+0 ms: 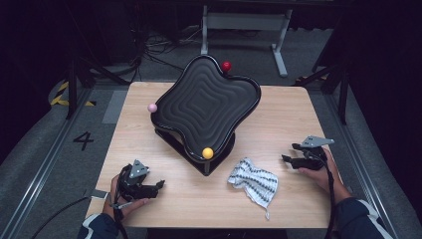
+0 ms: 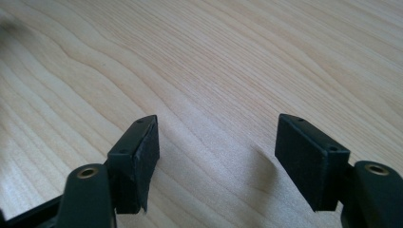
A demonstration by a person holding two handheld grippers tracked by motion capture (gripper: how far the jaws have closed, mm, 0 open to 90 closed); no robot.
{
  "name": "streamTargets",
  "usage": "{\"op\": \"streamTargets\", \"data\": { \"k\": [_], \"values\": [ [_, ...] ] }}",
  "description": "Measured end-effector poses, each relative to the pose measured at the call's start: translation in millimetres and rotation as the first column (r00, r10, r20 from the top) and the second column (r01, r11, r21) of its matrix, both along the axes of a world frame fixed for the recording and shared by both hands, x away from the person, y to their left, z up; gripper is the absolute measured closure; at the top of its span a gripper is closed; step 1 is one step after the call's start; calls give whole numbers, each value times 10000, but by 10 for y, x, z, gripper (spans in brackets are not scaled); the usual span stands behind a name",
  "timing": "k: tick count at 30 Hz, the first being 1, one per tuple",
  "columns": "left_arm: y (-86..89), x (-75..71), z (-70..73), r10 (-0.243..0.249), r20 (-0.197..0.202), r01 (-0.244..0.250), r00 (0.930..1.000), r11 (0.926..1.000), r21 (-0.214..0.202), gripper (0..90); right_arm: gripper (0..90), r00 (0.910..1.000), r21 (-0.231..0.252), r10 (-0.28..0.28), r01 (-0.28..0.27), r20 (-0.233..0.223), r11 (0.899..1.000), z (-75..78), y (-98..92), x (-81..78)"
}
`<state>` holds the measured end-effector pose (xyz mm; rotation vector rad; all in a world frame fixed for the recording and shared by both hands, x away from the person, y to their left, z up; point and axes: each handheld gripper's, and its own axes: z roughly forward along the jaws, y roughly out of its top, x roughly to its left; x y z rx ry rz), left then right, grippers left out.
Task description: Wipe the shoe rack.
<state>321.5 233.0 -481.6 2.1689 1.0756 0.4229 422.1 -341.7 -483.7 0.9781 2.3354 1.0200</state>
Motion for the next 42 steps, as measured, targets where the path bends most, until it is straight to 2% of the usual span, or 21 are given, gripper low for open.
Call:
{"op": "streamTargets", "data": {
  "k": [4, 8, 11, 15, 19, 20, 21, 24, 28, 31, 42],
  "values": [
    [-1, 8, 0, -60, 6, 60, 10000, 10000, 5, 216, 283, 9998, 75, 189, -189, 16, 9998, -15, 13, -16],
    [1, 11, 1, -85, 2, 85, 10000, 10000, 41, 214, 274, 9989, 381, 293, -279, -374, 9989, -24, 0, -9],
    [5, 20, 2, -100, 91, 99, 9999, 9999, 114, 211, 250, 9977, 517, 24, 11, -672, 9987, -27, -24, -35],
    [-10, 44, 0, -61, -42, 61, 10000, 10000, 42, 188, 251, 9975, 524, -177, 212, -679, 9984, -27, -22, -113],
    [-8, 103, 2, -162, -31, 162, 9999, 9998, 133, 178, 264, 9978, 540, -120, 156, -657, 9984, -27, -26, -137],
    [-13, 106, 0, -124, -94, 125, 9999, 9999, 47, 176, 263, 9978, 539, -116, 152, -658, 9984, -27, -29, -144],
    [-4, 121, 4, -232, 5, 231, 9997, 9995, 199, 173, 261, 9977, 539, -153, 189, -653, 9984, -28, -32, -156],
    [-15, 139, 1, -110, -57, 110, 9999, 9999, 83, 171, 255, 9975, 516, -220, 254, -672, 9983, -27, -39, -190],
    [-26, 185, -2, -119, 27, 119, 9999, 9999, 108, 169, 254, 9976, 502, -223, 256, -648, 9984, -28, -40, -196],
    [-43, 207, -5, -52, -66, 52, 10000, 10000, 8, 167, 246, 9976, 500, -234, 267, -653, 9984, -28, -41, -199],
    [-50, 225, 4, -22, -188, 24, 9998, 10000, 94, 164, 225, 9974, 485, -200, 233, -690, 9985, -29, -43, -200]
  ]
}}
